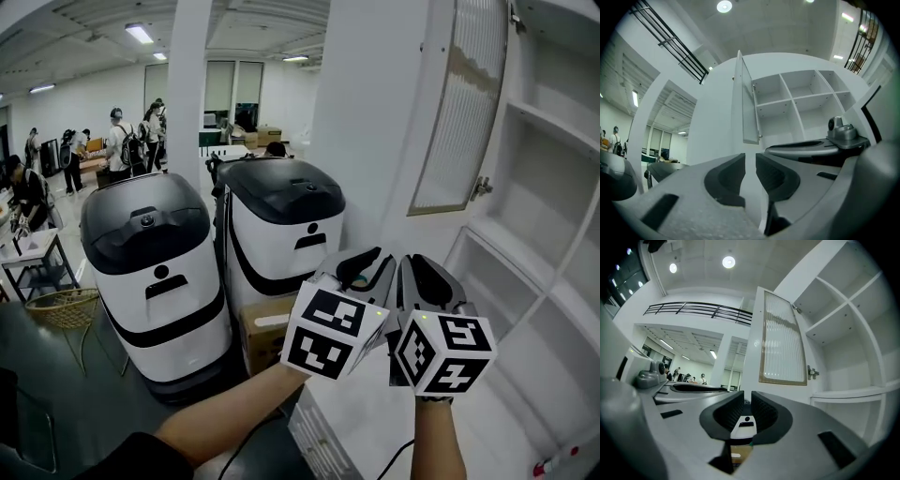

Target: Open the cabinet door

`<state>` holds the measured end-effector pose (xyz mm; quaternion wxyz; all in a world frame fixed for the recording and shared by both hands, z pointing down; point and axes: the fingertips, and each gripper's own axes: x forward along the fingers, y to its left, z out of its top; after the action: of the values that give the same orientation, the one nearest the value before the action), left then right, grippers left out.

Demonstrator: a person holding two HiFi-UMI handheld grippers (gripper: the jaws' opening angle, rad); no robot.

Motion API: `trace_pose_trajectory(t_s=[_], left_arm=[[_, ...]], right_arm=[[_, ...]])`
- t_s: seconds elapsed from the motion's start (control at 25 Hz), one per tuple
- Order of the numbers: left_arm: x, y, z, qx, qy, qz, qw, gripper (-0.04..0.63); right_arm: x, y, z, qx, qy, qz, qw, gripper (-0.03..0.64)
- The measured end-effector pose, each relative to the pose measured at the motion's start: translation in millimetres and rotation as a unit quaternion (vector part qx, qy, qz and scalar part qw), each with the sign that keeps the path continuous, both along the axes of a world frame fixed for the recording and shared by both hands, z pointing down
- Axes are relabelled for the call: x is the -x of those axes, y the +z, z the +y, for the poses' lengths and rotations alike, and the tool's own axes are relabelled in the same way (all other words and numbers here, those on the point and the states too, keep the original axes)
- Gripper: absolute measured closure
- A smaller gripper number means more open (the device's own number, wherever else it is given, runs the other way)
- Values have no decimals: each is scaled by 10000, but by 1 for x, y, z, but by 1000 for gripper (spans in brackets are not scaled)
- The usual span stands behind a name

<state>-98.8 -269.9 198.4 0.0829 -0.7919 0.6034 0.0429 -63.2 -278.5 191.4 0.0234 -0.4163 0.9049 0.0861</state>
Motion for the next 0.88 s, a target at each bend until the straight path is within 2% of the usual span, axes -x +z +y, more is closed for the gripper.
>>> trace_pose_trajectory(t_s=[0.24,0.56,0.88], left_arm=[[-26,7,3,75,431,-3,9990,520],[-45,20,12,201,778,-114,9967,574],[-60,36,20,329,1079,-181,9935,583]], right_arm=[[-26,7,9,77,399,-28,9992,575],[-47,23,25,285,759,-141,9966,591],[-69,41,39,455,1117,-210,9925,597]])
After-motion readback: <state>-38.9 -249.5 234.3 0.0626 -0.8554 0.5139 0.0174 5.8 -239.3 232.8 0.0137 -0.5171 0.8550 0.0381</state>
